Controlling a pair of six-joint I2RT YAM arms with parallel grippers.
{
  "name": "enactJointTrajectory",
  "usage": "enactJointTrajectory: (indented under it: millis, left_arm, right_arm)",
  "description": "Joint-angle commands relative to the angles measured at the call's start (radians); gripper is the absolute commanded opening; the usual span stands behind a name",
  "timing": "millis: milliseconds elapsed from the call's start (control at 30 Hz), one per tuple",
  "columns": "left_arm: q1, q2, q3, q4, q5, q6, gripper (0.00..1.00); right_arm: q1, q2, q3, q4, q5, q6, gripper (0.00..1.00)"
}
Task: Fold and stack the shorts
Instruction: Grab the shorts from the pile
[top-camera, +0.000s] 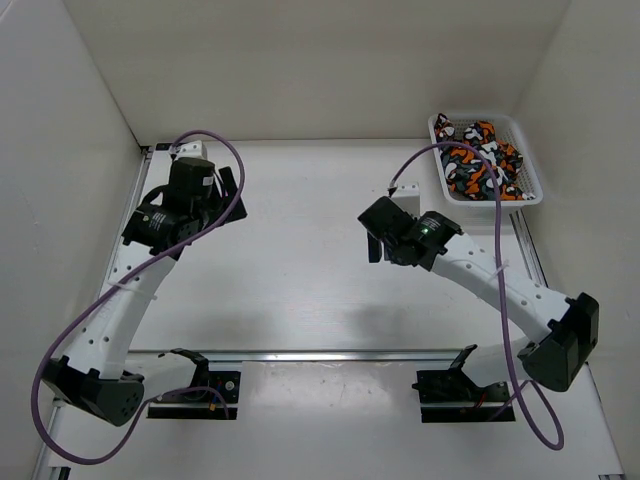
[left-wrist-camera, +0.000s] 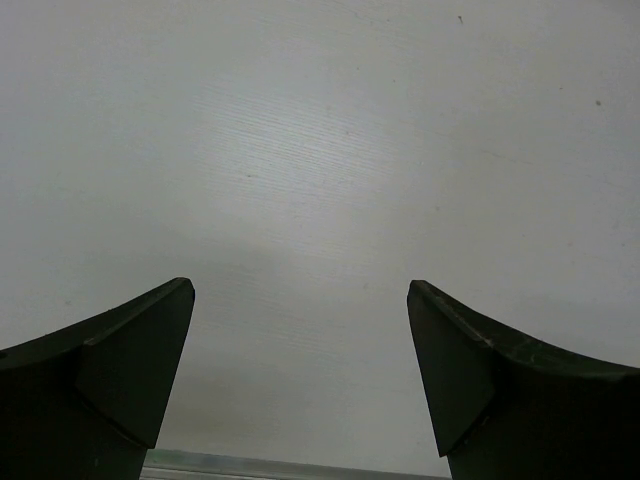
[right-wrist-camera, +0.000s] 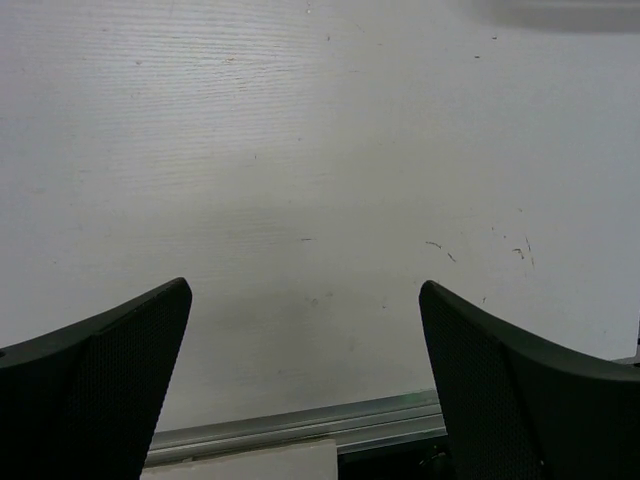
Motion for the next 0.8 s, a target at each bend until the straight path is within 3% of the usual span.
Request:
enactJointTrajectory:
  millis: [0, 200, 400, 533, 700, 767]
  left_arm:
    - [-0.004, 0.004, 0.008, -0.014, 0.044, 0.002, 1.00]
    - [-0.013, 0.055, 0.028, -0.048, 0.110, 0.029, 1.00]
    - [-0.022, 0.042, 0.009, -0.009, 0.147, 0.029, 1.00]
    - [-0.031, 0.101, 0.057, -0.009, 0.147, 0.047, 1.00]
    - [-0.041, 0.168, 0.100, -0.009, 0.147, 0.057, 1.00]
    - [-0.050, 0.200, 0.110, -0.009, 0.136, 0.066, 1.00]
  right_arm:
    - [-0.005, -0.074, 0.037, -0.059, 0.051, 0.059, 0.99]
    - [-0.107, -0.149, -0.011, -0.015, 0.072, 0.032, 0.99]
    - [-0.547, -0.039, 0.139, 0.130, -0.241, -0.171, 0.99]
    - [-0.808, 0.183, 0.298, 0.159, -0.403, -0.171, 0.99]
    - [-0.940, 0.508, 0.591, 0.138, -0.513, -0.172, 0.99]
    - [-0.983, 0.705, 0.817, 0.057, -0.557, -0.172, 0.98]
